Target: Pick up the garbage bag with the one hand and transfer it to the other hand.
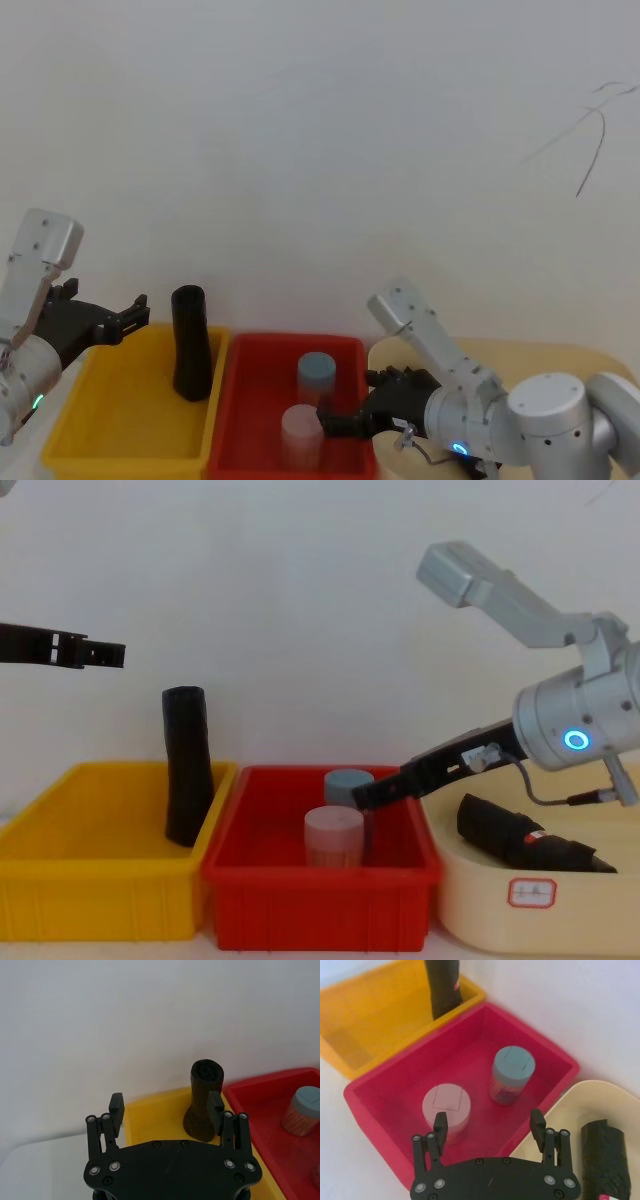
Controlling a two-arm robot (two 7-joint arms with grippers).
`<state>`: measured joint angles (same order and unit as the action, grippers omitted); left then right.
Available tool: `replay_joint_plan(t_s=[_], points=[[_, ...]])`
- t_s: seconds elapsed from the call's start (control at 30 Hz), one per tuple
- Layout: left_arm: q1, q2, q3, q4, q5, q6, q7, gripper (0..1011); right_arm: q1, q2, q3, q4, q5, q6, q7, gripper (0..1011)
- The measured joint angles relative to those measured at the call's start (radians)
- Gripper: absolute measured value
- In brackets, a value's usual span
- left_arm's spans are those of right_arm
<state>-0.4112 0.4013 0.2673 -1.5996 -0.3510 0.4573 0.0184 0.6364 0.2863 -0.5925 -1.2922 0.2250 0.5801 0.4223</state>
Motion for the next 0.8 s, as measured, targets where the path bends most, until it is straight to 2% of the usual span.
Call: replay_joint_plan(t_s=[0.37,0.8], points=[[0.000,0.000,0.000,0.000,0.000,0.000,0.000,1002,0.047,-0.009,-0.065,0.029,-0.043,0.054,0.045,1001],[0.000,0.000,0.000,0.000,0.000,0.000,0.000,1002,0.084,-0.035,-0.094,0.061,-0.068,0.079,0.070,1002]])
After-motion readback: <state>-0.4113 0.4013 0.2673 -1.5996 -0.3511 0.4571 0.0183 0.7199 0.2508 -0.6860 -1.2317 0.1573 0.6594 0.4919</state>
